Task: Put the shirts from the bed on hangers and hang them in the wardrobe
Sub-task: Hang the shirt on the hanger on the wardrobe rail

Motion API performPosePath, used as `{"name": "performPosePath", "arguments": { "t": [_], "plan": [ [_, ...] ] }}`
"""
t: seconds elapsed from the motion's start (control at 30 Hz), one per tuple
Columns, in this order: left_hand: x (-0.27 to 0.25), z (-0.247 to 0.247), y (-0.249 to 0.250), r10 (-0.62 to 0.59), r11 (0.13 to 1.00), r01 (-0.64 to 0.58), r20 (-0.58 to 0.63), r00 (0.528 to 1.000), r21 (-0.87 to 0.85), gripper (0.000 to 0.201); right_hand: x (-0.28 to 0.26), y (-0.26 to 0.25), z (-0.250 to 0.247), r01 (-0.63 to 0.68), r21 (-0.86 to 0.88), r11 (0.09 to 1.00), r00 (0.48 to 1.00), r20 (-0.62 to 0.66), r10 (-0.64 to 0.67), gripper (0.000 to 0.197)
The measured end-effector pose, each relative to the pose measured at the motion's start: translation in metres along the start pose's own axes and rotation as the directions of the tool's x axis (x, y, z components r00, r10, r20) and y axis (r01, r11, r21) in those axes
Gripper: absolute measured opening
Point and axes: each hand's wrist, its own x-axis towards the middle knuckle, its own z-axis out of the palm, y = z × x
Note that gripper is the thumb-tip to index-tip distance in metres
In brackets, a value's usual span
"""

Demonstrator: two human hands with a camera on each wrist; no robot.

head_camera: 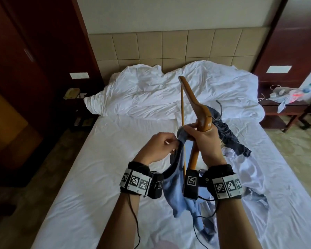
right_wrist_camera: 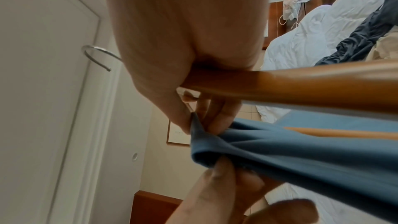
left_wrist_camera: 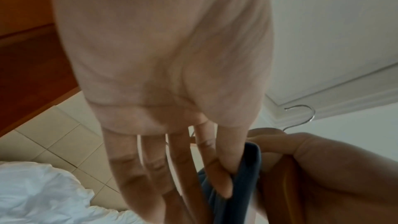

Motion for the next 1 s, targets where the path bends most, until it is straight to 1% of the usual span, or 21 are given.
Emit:
{"name": "performPosePath", "arguments": {
  "t": [0.07, 0.1, 0.13, 0.17, 0.2, 0.23, 0.27, 0.3, 0.33, 0.4, 0.47, 0.53, 0.6, 0.67, 0.73, 0.77, 0.8, 0.87, 0.93, 1.0],
  "plan": [
    [-0.001, 0.005, 0.006, 0.038, 0.998, -0.039, -0.025, 0.999, -0.046, 0.024, -0.003, -0.005, -0.002, 0.021, 0.013, 1.000, 1.000, -0.008, -0.021, 0.012],
    [-0.002, 0.008, 0.007, 0.054, 0.996, -0.057, -0.051, 0.997, -0.063, 0.031, -0.004, -0.006, -0.003, 0.031, 0.021, 0.999, 0.999, -0.010, -0.031, 0.012],
    [-0.003, 0.012, 0.010, 0.073, 0.994, -0.079, -0.083, 0.994, -0.074, 0.034, -0.006, -0.009, -0.003, 0.045, 0.024, 0.999, 0.999, -0.010, -0.045, 0.012],
    [-0.004, 0.015, 0.011, 0.102, 0.990, -0.112, -0.114, 0.988, -0.087, 0.031, -0.008, -0.012, -0.003, 0.053, 0.024, 0.998, 0.999, -0.016, -0.052, 0.011],
    [-0.005, 0.018, 0.014, 0.137, 0.985, -0.151, -0.139, 0.981, -0.088, 0.024, -0.009, -0.014, -0.003, 0.054, 0.027, 0.998, 0.998, -0.022, -0.053, 0.006],
    [-0.006, 0.020, 0.018, 0.175, 0.978, -0.191, -0.159, 0.972, -0.089, 0.016, -0.011, -0.017, -0.003, 0.053, 0.043, 0.998, 0.998, -0.038, -0.051, 0.008],
    [-0.006, 0.021, 0.023, 0.199, 0.973, -0.216, -0.180, 0.963, -0.079, 0.010, -0.012, -0.019, -0.003, 0.053, 0.056, 0.997, 0.997, -0.056, -0.050, 0.019],
    [-0.006, 0.022, 0.027, 0.216, 0.971, -0.233, -0.203, 0.955, -0.062, 0.007, -0.014, -0.021, -0.002, 0.059, 0.076, 0.995, 0.997, -0.056, -0.055, 0.023],
    [-0.005, 0.021, 0.030, 0.222, 0.971, -0.236, -0.222, 0.949, -0.039, 0.008, -0.015, -0.021, -0.001, 0.068, 0.095, 0.993, 0.996, -0.058, -0.063, 0.022],
    [-0.003, 0.018, 0.037, 0.232, 0.970, -0.243, -0.251, 0.940, -0.011, 0.014, -0.017, -0.023, -0.001, 0.089, 0.112, 0.990, 0.994, -0.070, -0.082, 0.008],
    [0.000, 0.012, 0.042, 0.249, 0.967, -0.256, -0.263, 0.932, 0.010, 0.019, -0.017, -0.025, -0.001, 0.093, 0.112, 0.989, 0.991, -0.105, -0.082, 0.008],
    [0.004, 0.004, 0.049, 0.258, 0.965, -0.261, -0.278, 0.925, 0.026, 0.020, -0.018, -0.028, -0.001, 0.118, 0.133, 0.984, 0.985, -0.141, -0.099, 0.011],
    [0.008, -0.005, 0.055, 0.274, 0.961, -0.273, -0.324, 0.906, 0.049, 0.019, -0.018, -0.033, 0.001, 0.139, 0.148, 0.979, 0.983, -0.139, -0.118, 0.014],
    [0.006, -0.011, 0.061, 0.304, 0.951, -0.301, -0.390, 0.869, 0.071, 0.020, -0.018, -0.037, 0.001, 0.147, 0.155, 0.977, 0.986, -0.106, -0.132, 0.017],
    [0.001, -0.011, 0.060, 0.323, 0.944, -0.318, -0.465, 0.824, 0.091, 0.023, -0.019, -0.038, 0.002, 0.137, 0.118, 0.984, 0.990, -0.033, -0.134, 0.018],
    [-0.002, -0.011, 0.059, 0.325, 0.942, -0.320, -0.497, 0.805, 0.098, 0.024, -0.019, -0.038, 0.002, 0.136, 0.089, 0.987, 0.991, 0.008, -0.137, 0.012],
    [-0.004, -0.011, 0.057, 0.321, 0.944, -0.311, -0.513, 0.796, 0.108, 0.024, -0.019, -0.038, 0.002, 0.135, 0.079, 0.988, 0.989, 0.045, -0.138, 0.009],
    [-0.007, -0.012, 0.051, 0.321, 0.947, -0.278, -0.484, 0.814, 0.161, 0.023, -0.018, -0.038, 0.002, 0.120, 0.058, 0.991, 0.985, 0.119, -0.126, 0.019],
    [-0.010, -0.014, 0.047, 0.339, 0.937, -0.258, -0.437, 0.833, 0.236, 0.021, -0.017, -0.038, 0.001, 0.100, 0.030, 0.994, 0.979, 0.175, -0.104, 0.020],
    [-0.013, -0.016, 0.046, 0.346, 0.928, -0.236, -0.435, 0.831, 0.288, 0.022, -0.014, -0.035, 0.000, 0.094, -0.020, 0.995, 0.978, 0.190, -0.088, 0.023]
  ]
}}
